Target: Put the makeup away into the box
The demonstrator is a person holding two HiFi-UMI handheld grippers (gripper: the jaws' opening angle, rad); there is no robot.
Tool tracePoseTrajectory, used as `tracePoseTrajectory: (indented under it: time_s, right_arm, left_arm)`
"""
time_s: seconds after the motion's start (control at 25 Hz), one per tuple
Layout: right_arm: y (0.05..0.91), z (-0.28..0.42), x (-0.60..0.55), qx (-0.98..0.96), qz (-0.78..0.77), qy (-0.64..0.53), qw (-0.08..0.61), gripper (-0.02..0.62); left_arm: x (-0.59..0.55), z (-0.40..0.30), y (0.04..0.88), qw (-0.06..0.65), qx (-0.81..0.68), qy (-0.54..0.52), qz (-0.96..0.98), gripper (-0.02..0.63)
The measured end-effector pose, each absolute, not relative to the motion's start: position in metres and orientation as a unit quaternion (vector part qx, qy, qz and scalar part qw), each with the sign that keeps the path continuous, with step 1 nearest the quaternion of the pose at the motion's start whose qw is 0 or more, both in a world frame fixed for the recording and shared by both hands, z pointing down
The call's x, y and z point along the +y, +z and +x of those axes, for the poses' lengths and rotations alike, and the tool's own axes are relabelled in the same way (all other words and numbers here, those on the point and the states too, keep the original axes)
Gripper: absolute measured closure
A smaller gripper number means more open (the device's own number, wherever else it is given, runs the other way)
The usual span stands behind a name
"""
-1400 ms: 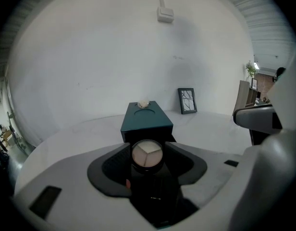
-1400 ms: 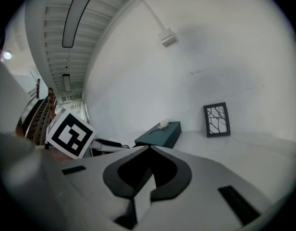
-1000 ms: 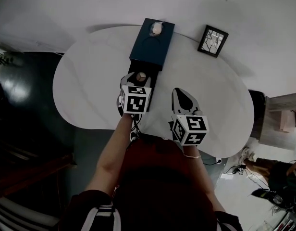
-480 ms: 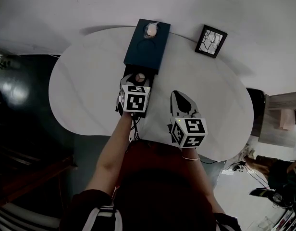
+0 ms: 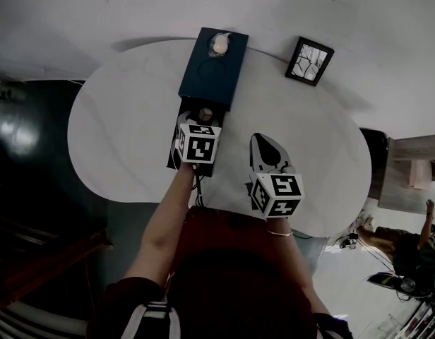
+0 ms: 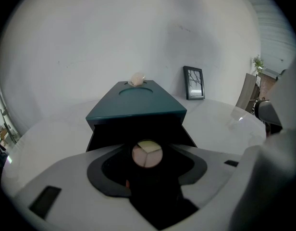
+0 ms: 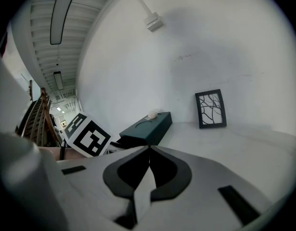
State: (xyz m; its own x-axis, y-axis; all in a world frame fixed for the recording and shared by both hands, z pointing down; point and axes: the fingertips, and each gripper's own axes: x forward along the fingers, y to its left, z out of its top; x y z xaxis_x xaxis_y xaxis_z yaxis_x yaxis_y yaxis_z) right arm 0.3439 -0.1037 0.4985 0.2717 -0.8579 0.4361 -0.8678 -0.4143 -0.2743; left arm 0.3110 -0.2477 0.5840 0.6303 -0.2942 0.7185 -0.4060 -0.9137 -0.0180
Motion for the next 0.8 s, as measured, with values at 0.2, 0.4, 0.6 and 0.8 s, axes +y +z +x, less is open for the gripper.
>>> tracePoseTrajectory:
  time_s: [0.2, 0.4, 0.6, 0.8]
  right_arm:
    - [0.499, 0.346, -0.102, -0.538, 0.799, 0.269, 0.011, 0.581]
    - [0.501, 0.346, -0.101, -0.536, 0.8, 0.269, 0.015, 0.581]
    - [0.499, 0.345, -0.099, -0.538, 0.8, 0.267, 0.013, 0.581]
    - [0.495, 0.344, -0.097, -0.54, 0.799, 0.264, 0.012, 0.581]
  left_arm:
    - [-0.249, 0.314, 0.584, 0.081, -0.195, 0.374, 0.903, 0.365]
    - [-0.249, 0.315, 0.584, 0.078, -0.195, 0.372, 0.904, 0.365]
    - [-0.247, 0.318, 0.583, 0.084, -0.186, 0.363, 0.909, 0.365]
    - [-0.247, 0.317, 0.573, 0.082, -0.192, 0.344, 0.916, 0.364]
